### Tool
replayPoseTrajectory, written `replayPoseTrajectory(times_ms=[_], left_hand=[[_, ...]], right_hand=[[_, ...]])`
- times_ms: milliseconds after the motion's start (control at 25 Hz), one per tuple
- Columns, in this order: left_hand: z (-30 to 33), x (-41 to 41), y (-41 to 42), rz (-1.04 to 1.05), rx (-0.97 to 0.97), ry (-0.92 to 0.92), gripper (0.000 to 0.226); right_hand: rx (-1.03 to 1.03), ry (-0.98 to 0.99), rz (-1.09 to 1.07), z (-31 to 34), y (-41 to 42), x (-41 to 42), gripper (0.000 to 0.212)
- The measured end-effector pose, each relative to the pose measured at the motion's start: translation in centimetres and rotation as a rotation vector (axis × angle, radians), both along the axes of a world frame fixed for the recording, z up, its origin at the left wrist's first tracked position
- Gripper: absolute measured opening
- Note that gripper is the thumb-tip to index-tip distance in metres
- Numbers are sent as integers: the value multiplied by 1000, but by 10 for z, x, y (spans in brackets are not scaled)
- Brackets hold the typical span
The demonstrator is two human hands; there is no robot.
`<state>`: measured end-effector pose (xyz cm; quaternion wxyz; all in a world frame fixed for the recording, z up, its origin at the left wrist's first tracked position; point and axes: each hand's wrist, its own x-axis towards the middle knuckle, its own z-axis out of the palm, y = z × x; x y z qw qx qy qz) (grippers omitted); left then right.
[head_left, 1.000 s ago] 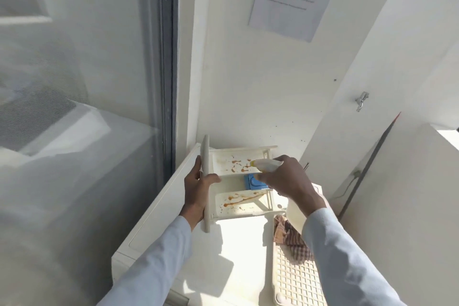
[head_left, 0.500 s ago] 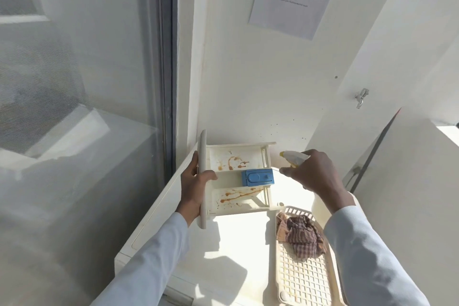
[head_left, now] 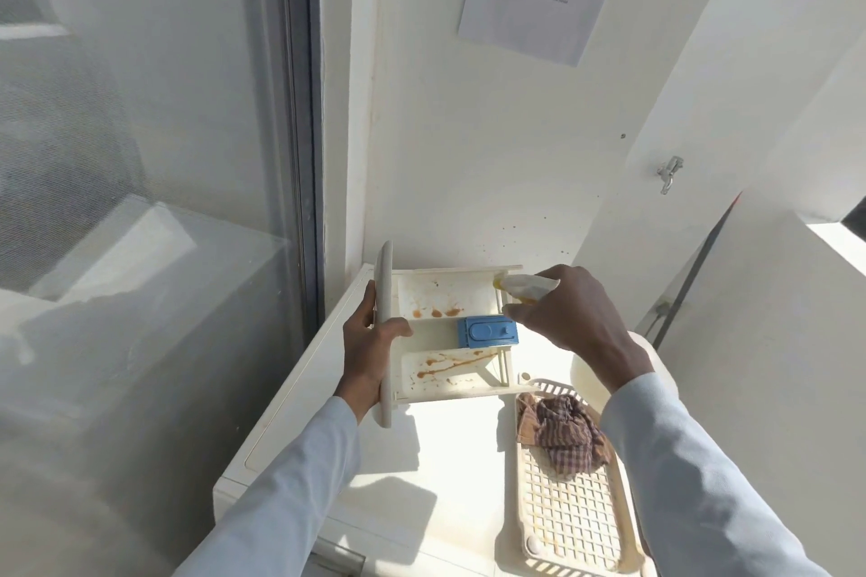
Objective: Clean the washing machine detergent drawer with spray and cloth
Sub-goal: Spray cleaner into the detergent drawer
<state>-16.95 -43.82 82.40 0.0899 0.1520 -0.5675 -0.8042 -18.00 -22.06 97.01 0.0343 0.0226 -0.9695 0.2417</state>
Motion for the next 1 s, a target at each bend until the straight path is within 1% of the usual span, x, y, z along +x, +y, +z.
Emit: replayPoseTrajectory(times_ms=[80, 120, 240, 360, 400, 480, 600, 880, 1000], left_hand=[[-1, 0, -1, 1, 13, -1, 78], [0, 1, -2, 2, 20, 3, 76], [5, 3, -8, 19, 44, 6, 73], [9, 2, -11, 55, 59, -7, 69], [10, 2, -11, 60, 61, -10, 69], [10, 0, -10, 61, 60, -8, 68], [12, -1, -5, 50, 48, 12, 65], [12, -2, -6, 48, 25, 13, 63], [10, -3, -8, 55, 28, 6, 71]], right_hand=[[-38, -6, 2, 2, -1, 2, 56], [-49, -14, 11, 1, 1, 4, 55], [-57, -42, 23, -4, 9, 20, 32], [-15, -71, 33, -20, 19, 37, 24], [9, -88, 38, -24, 20, 42, 24], [47, -112, 55, -32, 20, 46, 33], [49, -108, 58, -32, 17, 47, 43], [51, -75, -26, -27, 31, 47, 41], [50, -81, -70, -23, 39, 47, 41]])
